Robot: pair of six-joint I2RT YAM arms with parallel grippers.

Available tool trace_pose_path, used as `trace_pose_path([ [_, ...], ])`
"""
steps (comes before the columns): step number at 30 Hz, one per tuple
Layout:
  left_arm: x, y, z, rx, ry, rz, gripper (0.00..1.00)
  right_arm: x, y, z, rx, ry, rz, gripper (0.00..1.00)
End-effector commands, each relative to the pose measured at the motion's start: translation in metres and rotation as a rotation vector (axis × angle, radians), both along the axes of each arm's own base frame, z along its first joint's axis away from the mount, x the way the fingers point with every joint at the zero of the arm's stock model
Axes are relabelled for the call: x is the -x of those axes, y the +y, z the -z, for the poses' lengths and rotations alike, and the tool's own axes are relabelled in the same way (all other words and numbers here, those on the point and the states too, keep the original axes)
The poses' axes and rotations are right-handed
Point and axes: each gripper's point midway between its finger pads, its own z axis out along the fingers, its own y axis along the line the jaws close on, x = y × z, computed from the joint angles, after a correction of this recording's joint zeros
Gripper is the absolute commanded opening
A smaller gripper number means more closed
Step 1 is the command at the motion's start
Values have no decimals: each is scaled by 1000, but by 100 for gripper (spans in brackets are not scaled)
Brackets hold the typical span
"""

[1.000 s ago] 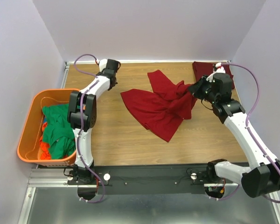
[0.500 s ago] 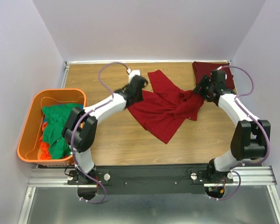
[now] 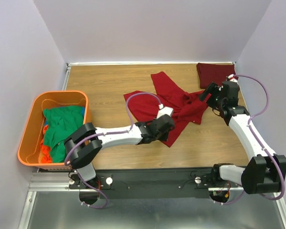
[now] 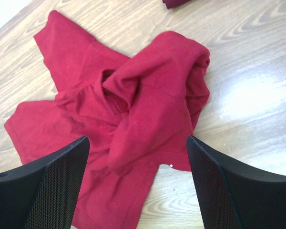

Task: Fold and stack the t-shirts
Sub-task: Flatten the tshirt out

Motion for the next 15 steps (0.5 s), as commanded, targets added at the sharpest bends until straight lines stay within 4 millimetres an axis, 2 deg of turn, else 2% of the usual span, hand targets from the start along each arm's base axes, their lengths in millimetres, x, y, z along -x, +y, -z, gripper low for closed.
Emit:
trace_pose_path([
  [1,7,-30,-2,-12,-61,35,44,4,-5,2,18,-5,24,89],
  [3,16,-43,-1,-20,-62,70,41,3,-4,-4,14,-20,21,89],
  [4,18,-45,9,-42,-49,77,39,3,-4,-6,14,-23,21,89],
  [8,27,-53,24,-68,-31,97,38,1,-5,-14,15,-43,27,89],
  [15,25,-41,48,-141,-30,62,43,4,-3,-13,6,-43,15,89],
])
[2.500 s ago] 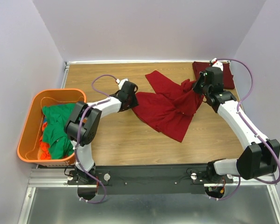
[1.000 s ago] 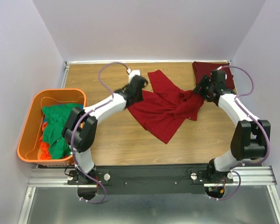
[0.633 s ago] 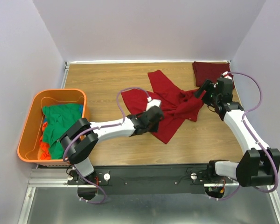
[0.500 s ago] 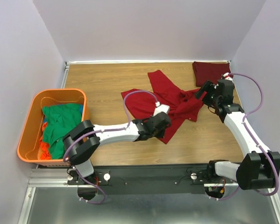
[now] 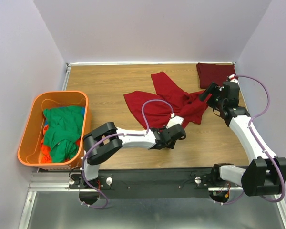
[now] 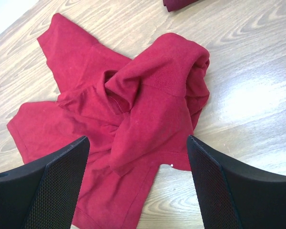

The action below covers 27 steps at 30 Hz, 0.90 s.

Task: Fold and stack the t-shirts
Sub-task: Flatten the tshirt out

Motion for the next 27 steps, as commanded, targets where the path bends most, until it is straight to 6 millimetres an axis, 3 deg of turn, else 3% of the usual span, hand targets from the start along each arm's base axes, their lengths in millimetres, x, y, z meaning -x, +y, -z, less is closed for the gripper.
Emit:
trace_pose_path([
  [1,-7,6,8,-42,-39,-37,43,0,0,-9,0,-29,4,89],
  [4,-6,7,18,-66,-33,-29,42,2,2,-8,-8,-25,-7,89],
  [5,-5,9,22,-75,-29,-29,38,2,3,-7,-10,-24,-11,89],
  [10,-9,44,23,-124,-48,-140,0,7,6,-7,-19,-27,-27,88],
  [12,-17,70,26,-140,-38,-210,0,12,14,-3,-42,-17,-68,88],
  [17,-54,129,-8,-27,-37,-418,0,25,28,26,-49,50,-116,87],
  [18,-74,145,-16,20,-45,-483,0,28,31,31,-46,60,-126,86],
  [22,-100,192,-51,183,-73,-594,0,45,64,51,-18,103,-205,84],
  [24,-115,212,-63,231,-92,-638,0,51,82,55,8,108,-239,83],
  [27,-124,222,-70,244,-100,-651,0,62,106,62,37,125,-302,79],
])
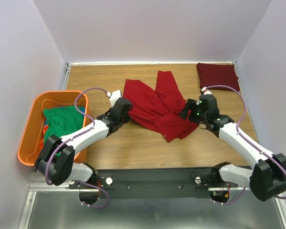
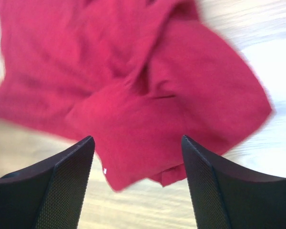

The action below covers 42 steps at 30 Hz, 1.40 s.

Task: Fold and stack the t-shirts
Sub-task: Flatten the tshirt out

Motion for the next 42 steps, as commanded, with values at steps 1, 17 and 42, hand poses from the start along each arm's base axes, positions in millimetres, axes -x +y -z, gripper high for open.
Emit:
trace_pose_path([
  [1,-15,7,-14,53,-34,5,0,10,22,8,42,1,-36,77],
  [17,-19,12,-18,94,-49,21,0,68,109,84,381,86,-345,71],
  [42,-37,66,-126,115,-276,-98,0,-8,6,-124,287,-265,115,1],
])
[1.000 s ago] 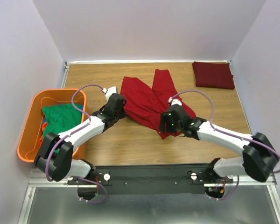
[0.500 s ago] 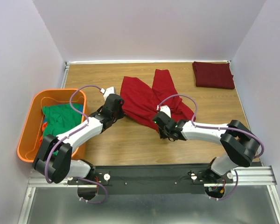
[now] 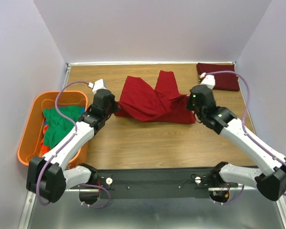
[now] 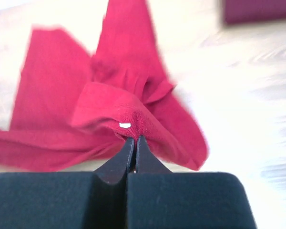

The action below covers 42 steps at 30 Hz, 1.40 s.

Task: Fold and stack the t-shirts
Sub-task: Flatten the tshirt out

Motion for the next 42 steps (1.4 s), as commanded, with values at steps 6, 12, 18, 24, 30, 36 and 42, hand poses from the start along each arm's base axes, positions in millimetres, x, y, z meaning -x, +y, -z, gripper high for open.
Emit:
trace_pose_path([
  [6,-5,34,-157,17,-301,-109,0,-6,-62,-115,-6,-233,211,1],
  [12,15,46,-264,84,-502,-129,0,15,-96,-219,-90,-446,314,1],
  [18,52,56,-342,133,-674,-103,0,55,-126,-293,-182,-607,346,1],
  [24,90,73,-407,169,-828,-115,0,82,-135,-341,-250,-715,299,1],
  [30,78,70,-427,174,-877,-126,0,58,-109,-350,-239,-718,222,1],
  [36,2,39,-403,158,-836,-108,0,-51,-37,-310,-93,-620,138,1],
  [42,-103,20,-388,116,-832,-71,0,-174,-25,-288,-141,-605,66,1],
])
